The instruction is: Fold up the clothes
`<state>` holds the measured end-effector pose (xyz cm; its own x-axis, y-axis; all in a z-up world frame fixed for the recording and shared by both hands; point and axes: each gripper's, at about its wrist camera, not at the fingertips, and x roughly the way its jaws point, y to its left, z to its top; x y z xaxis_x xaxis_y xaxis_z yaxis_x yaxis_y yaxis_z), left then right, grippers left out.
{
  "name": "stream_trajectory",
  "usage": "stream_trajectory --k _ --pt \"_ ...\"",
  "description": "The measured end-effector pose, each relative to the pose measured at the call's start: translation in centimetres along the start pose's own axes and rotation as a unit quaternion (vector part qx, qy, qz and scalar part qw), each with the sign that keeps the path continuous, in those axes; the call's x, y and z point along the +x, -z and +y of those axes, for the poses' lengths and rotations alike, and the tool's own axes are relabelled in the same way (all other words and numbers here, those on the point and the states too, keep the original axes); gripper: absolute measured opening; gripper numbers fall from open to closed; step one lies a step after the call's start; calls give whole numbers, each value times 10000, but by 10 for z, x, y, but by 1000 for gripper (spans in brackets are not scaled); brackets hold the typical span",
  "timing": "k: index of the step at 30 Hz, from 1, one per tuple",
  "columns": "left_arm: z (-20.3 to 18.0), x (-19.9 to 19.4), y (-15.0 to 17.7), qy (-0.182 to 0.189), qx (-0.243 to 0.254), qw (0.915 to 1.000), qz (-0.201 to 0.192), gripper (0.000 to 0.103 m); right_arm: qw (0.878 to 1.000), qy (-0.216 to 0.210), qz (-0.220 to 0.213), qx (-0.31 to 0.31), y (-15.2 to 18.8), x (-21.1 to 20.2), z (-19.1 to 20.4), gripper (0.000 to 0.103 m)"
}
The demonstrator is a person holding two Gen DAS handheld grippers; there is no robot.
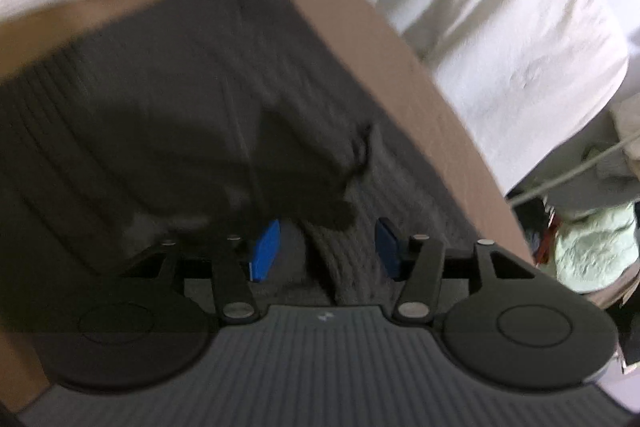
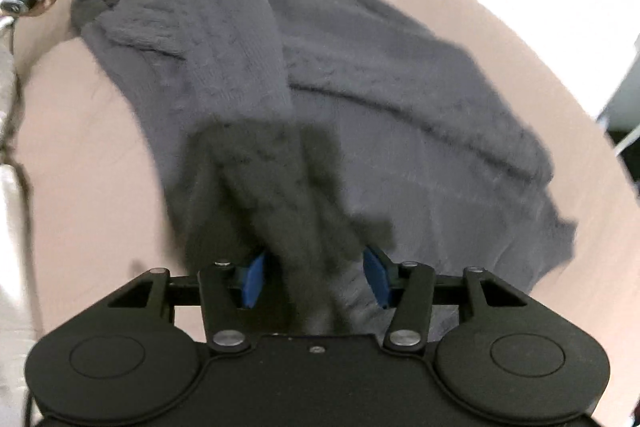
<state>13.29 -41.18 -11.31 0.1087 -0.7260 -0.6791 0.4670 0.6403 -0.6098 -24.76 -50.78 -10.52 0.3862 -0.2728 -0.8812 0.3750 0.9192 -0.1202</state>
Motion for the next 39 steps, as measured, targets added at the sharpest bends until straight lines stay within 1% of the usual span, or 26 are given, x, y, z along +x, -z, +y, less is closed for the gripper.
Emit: stream_trajectory --k 1,2,3,5,6,8,9,10,12,14,15,17,19,20,21,22,23,24,25,27,28,30,33,36,38,39 --pt "-7 4 2 -30 86 9999 58 52 9999 123 -79 -32 -3 3 -2 45" --pt "-14 7 3 -26 168 9998 111 52 9998 0 -174 117 -8 6 -9 35" --pt "-22 10 2 -7 269 9994 208 49 9992 -125 -269 267 -12 9 -17 14" --pt "-39 19 2 100 539 9977 398 14 9963 -368 -455 627 -22 19 -28 11" --pt "-47 22 3 193 731 9965 342 7 9949 -387 -575 736 -24 21 -33 11" --pt "-62 25 6 320 1158 9927 107 7 9902 -510 -684 1108 -25 27 -47 12" --pt "-66 26 7 296 1358 9903 -19 7 9865 -606 -708 1344 -24 30 -56 12" --pt "-68 28 7 291 1422 9893 -147 7 9809 -693 -642 1703 -20 34 -67 13" --pt "-66 33 2 493 1208 9912 -221 7 9665 -737 -396 2428 -10 41 -88 15" --pt "-66 34 -5 797 919 9919 -366 7 9511 -860 -305 2950 0 43 -100 17" --pt "-67 35 -6 919 813 9913 -486 7 9442 -913 -278 3154 4 43 -104 17" --pt "-72 36 -8 966 693 9904 -708 9 9439 -806 -173 3198 6 39 -102 19" --pt "-69 35 -7 810 627 9907 -896 18 9492 -462 8 3111 3 35 -95 36" --pt "-65 33 -7 751 609 9903 -997 21 9556 -165 54 2941 0 31 -88 40" --pt "-59 33 -8 681 532 9906 -1061 32 9608 134 101 2767 -3 27 -81 50" --pt "-53 33 -10 608 429 9911 -1108 45 9648 433 147 2589 -6 23 -74 55" --pt "-47 33 -11 534 325 9914 -1154 49 9696 844 156 2293 -9 18 -62 55" --pt "-41 32 -12 460 221 9915 -1200 50 9718 1254 165 1990 -12 13 -49 55" --pt "-37 34 -13 336 147 9928 -1138 50 9723 1574 80 1724 -14 8 -35 55" --pt "-30 33 -13 200 76 9951 -961 50 9730 1769 -379 1432 -19 -13 -12 56" --pt "-27 32 -13 212 52 9959 -879 50 9721 1864 -609 1284 -21 -23 -1 59" --pt "-27 31 -12 338 29 9974 -637 50 9705 1625 -1090 1409 -22 -44 18 59" --pt "-30 36 -7 528 133 9982 -247 50 9624 1175 -1284 2087 -16 -53 34 63" --pt "-43 51 2 492 519 9974 44 51 9453 639 -1114 2999 5 -31 42 63" --pt "-52 62 6 417 798 9959 106 55 9330 615 -886 3434 17 -5 43 63" --pt "-56 67 8 375 915 9951 48 58 9277 665 -867 3571 22 3 44 63"
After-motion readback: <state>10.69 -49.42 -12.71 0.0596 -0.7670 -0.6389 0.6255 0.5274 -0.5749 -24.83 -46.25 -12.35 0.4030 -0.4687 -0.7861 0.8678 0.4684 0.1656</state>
